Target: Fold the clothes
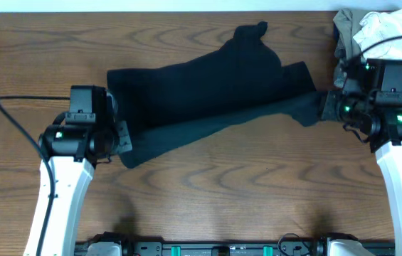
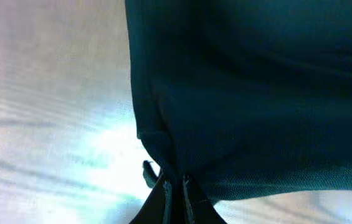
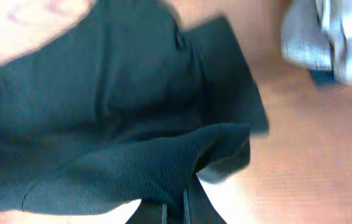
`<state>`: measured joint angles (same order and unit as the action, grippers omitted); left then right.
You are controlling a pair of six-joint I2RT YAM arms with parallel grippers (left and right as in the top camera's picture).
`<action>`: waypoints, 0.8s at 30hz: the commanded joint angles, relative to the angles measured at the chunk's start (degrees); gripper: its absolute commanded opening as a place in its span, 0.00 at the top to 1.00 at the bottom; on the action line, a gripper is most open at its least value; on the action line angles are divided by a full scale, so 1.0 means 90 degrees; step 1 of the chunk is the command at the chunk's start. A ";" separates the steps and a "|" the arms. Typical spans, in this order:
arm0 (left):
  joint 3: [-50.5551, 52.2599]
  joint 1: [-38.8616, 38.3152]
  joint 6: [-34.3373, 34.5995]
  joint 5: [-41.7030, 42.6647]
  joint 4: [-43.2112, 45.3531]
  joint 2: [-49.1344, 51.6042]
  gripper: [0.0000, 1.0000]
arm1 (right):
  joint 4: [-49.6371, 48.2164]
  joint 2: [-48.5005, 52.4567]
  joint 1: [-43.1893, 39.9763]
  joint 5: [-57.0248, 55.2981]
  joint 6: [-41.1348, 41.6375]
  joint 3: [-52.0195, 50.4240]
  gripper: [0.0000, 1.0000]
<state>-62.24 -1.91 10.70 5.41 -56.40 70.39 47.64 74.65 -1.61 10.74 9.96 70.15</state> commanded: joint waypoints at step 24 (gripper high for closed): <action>-0.0112 0.0024 0.0471 0.0491 -0.0760 0.0622 0.94 | 0.0925 0.0415 0.0221 0.0141 -0.0092 0.0119 0.99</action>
<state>-62.26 -1.93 13.54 6.94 -61.10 79.13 53.71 82.19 0.91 12.03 9.74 70.37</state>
